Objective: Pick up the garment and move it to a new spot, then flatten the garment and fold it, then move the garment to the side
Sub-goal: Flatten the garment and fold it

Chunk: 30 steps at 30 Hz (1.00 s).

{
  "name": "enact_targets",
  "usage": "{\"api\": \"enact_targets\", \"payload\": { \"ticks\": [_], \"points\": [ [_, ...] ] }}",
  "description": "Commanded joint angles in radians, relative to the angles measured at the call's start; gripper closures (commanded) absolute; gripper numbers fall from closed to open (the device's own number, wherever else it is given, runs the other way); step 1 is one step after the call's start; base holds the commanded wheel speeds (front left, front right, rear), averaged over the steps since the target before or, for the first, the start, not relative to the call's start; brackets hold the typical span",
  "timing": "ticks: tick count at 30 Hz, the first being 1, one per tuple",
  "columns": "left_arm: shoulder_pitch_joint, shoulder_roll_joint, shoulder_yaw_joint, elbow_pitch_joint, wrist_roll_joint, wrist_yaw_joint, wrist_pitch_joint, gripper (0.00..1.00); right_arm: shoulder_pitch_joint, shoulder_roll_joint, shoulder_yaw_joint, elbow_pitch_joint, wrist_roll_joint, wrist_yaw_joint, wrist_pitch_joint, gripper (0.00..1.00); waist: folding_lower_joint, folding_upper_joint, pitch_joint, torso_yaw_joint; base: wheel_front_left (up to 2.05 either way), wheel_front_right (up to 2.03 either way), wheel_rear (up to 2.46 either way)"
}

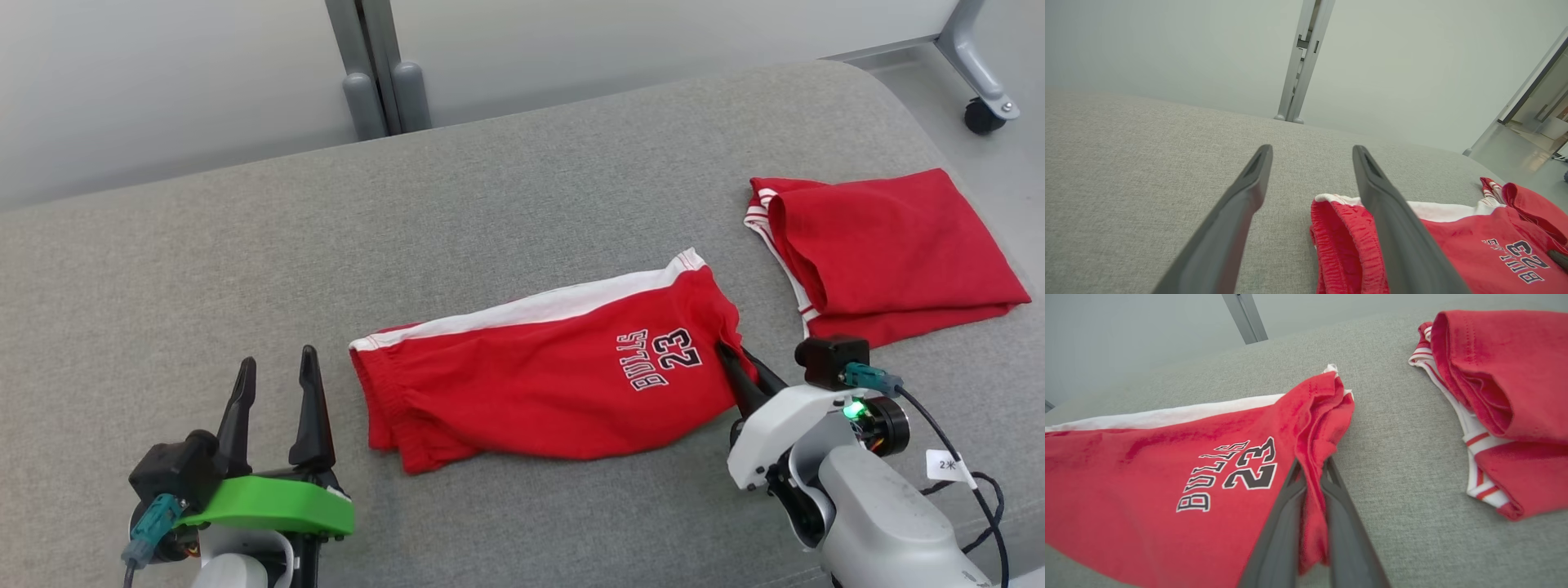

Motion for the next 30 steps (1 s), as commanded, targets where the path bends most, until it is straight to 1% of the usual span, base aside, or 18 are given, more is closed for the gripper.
{"api": "enact_targets", "payload": {
  "ticks": [1,6,10,14,19,25,30],
  "points": [
    [0.008,0.003,0.001,0.002,0.005,-0.003,0.0,0.0,0.019,0.007,-0.02,-0.006,-0.024,-0.001,-0.004,1.0,0.0,0.0,0.001,0.016,0.0,0.0,0.0],
    [0.009,0.002,-0.006,0.003,-0.006,-0.004,0.0,0.0,0.025,0.036,-0.072,-0.029,-0.1,-0.001,0.005,1.0,0.0,0.0,0.004,0.057,0.0,0.0,0.0],
    [0.011,0.002,-0.016,-0.002,-0.009,-0.003,0.0,0.0,-0.009,0.058,-0.062,-0.088,-0.145,-0.001,0.035,1.0,0.0,0.0,0.004,0.094,0.0,0.0,0.0],
    [0.003,0.001,-0.026,-0.006,-0.02,0.0,0.0,0.0,-0.044,0.069,0.003,-0.161,-0.159,-0.001,0.081,1.0,0.0,0.0,0.002,0.132,0.0,0.0,0.0],
    [-0.008,0.001,-0.049,-0.007,-0.038,0.004,0.0,0.0,-0.074,0.07,0.156,-0.262,-0.079,-0.001,0.13,1.0,0.0,0.0,-0.004,0.186,0.0,0.0,0.0],
    [-0.004,0.001,-0.068,-0.008,-0.053,0.012,0.0,0.0,-0.09,0.07,0.289,-0.294,-0.025,-0.001,0.154,1.0,0.0,0.0,-0.007,0.242,0.0,0.0,0.0],
    [0.002,0.001,-0.075,-0.013,-0.059,0.017,0.0,0.0,-0.1,0.07,0.362,-0.272,0.006,-0.001,0.152,1.0,0.0,0.0,-0.004,0.274,0.0,0.0,0.0]
  ]
}}
